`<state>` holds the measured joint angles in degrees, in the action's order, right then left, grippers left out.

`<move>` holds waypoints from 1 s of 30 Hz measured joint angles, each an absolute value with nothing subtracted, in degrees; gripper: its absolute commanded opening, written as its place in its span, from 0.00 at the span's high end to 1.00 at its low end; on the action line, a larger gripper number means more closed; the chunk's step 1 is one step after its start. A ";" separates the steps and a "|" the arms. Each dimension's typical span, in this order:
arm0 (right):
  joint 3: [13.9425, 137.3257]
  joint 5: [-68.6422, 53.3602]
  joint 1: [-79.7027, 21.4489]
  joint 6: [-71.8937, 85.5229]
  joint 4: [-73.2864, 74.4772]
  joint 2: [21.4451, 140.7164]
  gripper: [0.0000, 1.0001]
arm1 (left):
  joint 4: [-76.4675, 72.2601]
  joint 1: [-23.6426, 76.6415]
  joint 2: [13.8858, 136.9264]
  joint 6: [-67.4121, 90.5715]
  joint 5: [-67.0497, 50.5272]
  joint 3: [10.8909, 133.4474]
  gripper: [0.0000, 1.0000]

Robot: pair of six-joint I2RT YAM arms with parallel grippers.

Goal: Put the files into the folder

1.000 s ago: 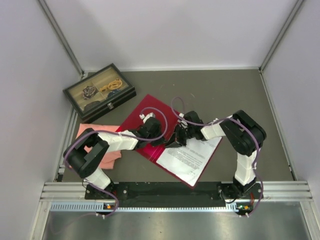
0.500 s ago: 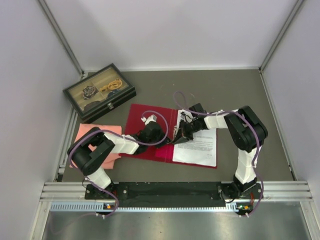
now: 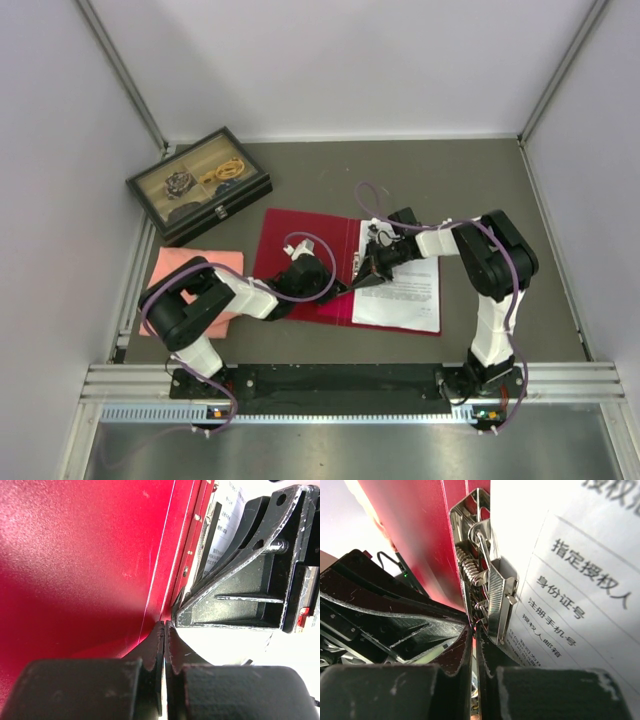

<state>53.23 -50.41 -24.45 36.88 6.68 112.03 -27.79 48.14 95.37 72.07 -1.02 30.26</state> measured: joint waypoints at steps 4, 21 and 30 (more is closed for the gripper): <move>53.39 -51.00 -24.29 36.73 6.98 112.01 0.82 | -26.41 48.38 94.83 71.85 -1.04 30.57 1.00; 55.31 -43.68 -24.05 34.61 17.74 106.85 0.62 | -11.05 49.56 89.49 61.82 -2.07 34.20 0.98; 56.75 -36.62 -23.55 30.52 25.32 102.45 0.51 | 3.03 49.54 76.29 55.11 0.82 34.20 0.62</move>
<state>56.75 -36.62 -23.55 30.52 25.32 102.45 3.03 49.54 76.29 55.11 0.82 34.20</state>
